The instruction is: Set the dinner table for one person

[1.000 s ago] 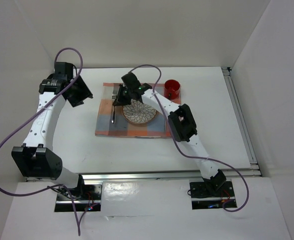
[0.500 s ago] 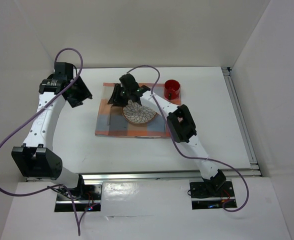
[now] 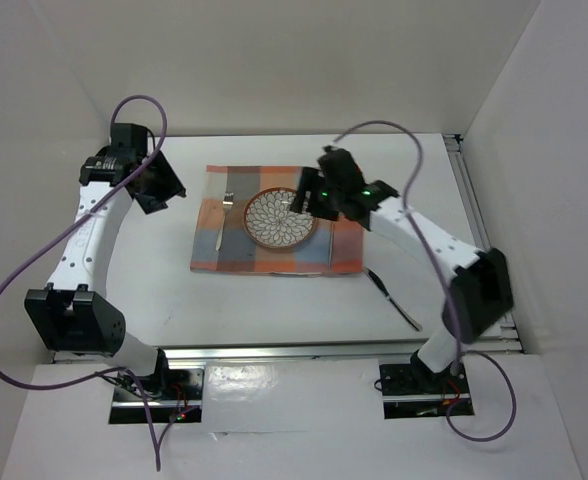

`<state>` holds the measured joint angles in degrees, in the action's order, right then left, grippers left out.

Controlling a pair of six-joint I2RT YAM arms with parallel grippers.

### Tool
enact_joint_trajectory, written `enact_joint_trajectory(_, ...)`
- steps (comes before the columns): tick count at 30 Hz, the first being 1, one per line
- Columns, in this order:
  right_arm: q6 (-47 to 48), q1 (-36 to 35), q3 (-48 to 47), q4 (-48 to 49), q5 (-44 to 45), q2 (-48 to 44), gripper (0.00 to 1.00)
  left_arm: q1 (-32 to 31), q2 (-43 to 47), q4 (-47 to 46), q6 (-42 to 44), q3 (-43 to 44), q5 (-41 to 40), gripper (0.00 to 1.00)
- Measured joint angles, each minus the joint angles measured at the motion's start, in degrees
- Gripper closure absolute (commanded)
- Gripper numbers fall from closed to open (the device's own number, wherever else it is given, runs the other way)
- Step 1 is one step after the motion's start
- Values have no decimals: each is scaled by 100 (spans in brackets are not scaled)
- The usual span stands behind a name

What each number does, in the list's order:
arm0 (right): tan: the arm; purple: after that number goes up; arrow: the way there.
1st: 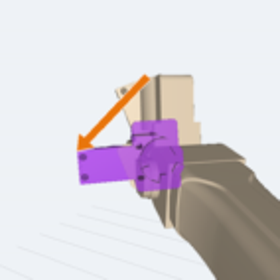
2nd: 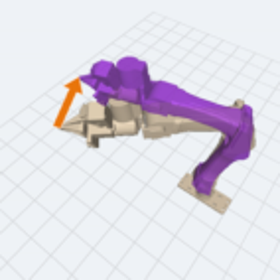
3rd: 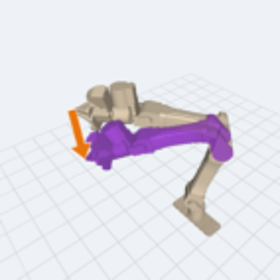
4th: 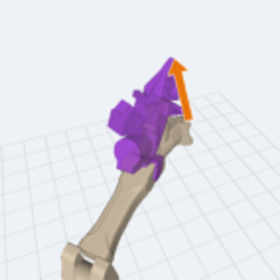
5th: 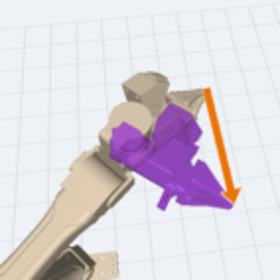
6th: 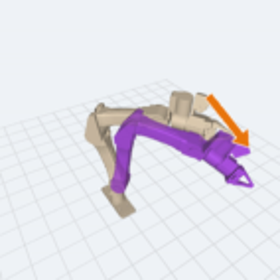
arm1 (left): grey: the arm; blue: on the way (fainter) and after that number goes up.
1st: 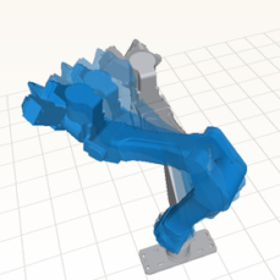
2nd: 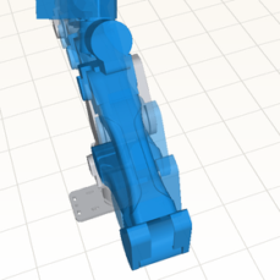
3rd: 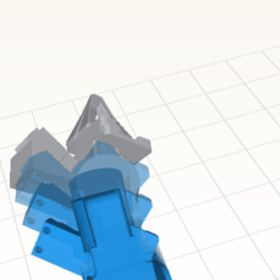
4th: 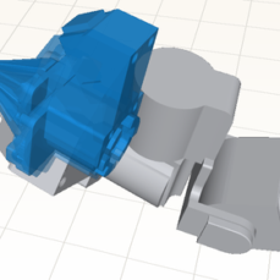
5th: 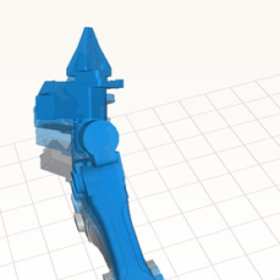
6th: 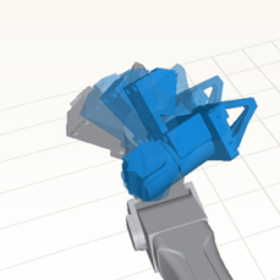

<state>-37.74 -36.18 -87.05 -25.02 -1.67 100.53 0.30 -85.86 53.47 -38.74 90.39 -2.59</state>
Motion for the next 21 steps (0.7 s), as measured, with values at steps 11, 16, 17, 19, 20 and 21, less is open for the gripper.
enact_joint_trajectory(11,-216,1725,3810,-1652,387,-2892,27,0,-286,-127,-2,50,166,35)
enact_joint_trajectory(16,-337,2031,3998,-1827,114,-2730,28,0,-330,-125,-2,61,232,35)
enact_joint_trajectory(17,-356,2133,4028,-1788,4,-2675,28,0,-330,-125,-2,63,243,35)
enact_joint_trajectory(19,-389,2317,4111,-1725,-103,-2531,28,0,-330,-122,-2,63,249,35)
enact_joint_trajectory(20,-424,2400,4148,-1705,-109,-2433,28,0,-330,-125,-2,63,251,35)
enact_joint_trajectory(21,-439,2437,4170,-1700,-96,-2330,28,0,-330,-122,0,66,254,35)
